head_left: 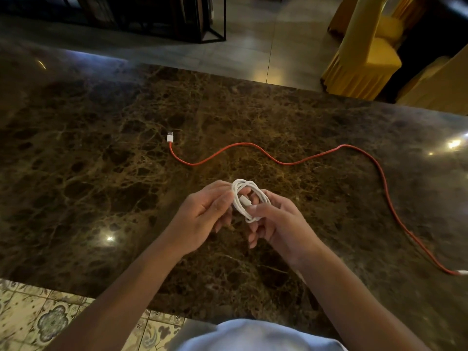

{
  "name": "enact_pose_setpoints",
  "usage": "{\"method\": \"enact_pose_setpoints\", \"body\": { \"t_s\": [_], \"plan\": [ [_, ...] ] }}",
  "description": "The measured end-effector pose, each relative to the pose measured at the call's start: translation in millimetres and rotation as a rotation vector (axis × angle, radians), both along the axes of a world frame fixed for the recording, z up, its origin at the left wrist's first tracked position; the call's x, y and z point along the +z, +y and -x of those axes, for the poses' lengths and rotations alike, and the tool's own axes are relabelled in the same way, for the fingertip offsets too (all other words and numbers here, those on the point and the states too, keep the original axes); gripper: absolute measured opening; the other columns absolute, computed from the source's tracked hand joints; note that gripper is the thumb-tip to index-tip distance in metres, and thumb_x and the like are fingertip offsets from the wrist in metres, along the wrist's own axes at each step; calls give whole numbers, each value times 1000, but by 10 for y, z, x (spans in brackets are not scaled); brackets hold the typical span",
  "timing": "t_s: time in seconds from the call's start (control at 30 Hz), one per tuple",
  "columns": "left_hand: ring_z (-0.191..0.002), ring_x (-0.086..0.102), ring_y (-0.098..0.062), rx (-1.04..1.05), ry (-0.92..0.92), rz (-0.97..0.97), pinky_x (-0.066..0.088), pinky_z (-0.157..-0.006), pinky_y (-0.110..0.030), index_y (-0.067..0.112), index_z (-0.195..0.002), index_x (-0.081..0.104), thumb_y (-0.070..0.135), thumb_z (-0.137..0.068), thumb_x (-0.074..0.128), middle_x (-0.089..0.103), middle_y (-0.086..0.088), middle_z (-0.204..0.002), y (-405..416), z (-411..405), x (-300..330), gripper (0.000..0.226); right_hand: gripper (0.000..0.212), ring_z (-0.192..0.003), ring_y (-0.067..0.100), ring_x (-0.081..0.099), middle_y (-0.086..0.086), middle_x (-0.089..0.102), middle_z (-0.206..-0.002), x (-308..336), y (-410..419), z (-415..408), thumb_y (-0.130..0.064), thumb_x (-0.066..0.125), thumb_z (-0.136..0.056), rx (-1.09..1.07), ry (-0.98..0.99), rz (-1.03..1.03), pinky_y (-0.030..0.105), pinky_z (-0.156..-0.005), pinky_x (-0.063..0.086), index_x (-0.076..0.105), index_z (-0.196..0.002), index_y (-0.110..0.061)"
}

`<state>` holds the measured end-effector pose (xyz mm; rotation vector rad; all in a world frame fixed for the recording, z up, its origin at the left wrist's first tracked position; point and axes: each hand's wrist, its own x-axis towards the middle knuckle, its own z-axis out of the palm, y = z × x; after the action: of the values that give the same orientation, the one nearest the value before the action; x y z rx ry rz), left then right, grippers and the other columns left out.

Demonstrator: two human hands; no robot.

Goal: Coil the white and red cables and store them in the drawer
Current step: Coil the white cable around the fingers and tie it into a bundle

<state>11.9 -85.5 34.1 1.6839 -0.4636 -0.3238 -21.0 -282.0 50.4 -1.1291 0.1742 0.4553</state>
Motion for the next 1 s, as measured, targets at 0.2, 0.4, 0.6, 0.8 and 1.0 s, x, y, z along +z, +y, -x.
{"method": "enact_pose_setpoints", "body": {
  "t_s": [0.2, 0.4, 0.6, 0.8, 1.0],
  "plan": [
    [-63, 59, -8, -107, -155, -218, 51, -59, -26, 31, -113, 64, 36, -104, 55, 62, 20, -78, 108, -83, 94, 14, 24, -56, 23, 67, 14, 65, -71, -10, -11, 10, -9, 73, -88, -21, -71, 25, 31, -51, 57, 52, -101, -11],
    [-57, 57, -13, -69, -37, -204, 50, -55, -31, 24, -95, 64, 48, -98, 53, 63, 4, -70, 85, -61, 86, 26, 26, -53, 23, 66, 15, 65, -69, 10, 23, 17, -11, 73, -88, -65, -172, 179, 31, -49, 56, 51, -102, -7],
    [-56, 58, -10, -87, 46, -183, 49, -56, -24, 32, -90, 62, 47, -103, 47, 61, 7, -66, 76, -74, 13, 25, 27, -53, 27, 67, 16, 69, -68, -5, 24, -41, -15, 73, -91, -59, -255, 324, 31, -47, 56, 47, -87, -9],
    [-59, 65, -11, -70, 96, -205, 49, -55, -19, 2, -105, 61, 40, -104, 48, 67, -2, -76, 163, -62, -36, 40, 27, -54, 28, 70, 13, 72, -66, -123, 192, -156, -18, 74, -96, -25, -264, 435, 34, -48, 55, 50, -87, -10],
    [-53, 62, -23, 159, 334, -289, 40, -41, -24, 8, -97, 62, 49, -97, 51, 66, -4, -73, 682, -181, -102, 43, 23, -67, 26, 74, 9, 76, -78, -202, 561, -383, -33, 68, -100, 195, -161, 454, 34, -55, 56, 61, -113, -15]
  ]
}}
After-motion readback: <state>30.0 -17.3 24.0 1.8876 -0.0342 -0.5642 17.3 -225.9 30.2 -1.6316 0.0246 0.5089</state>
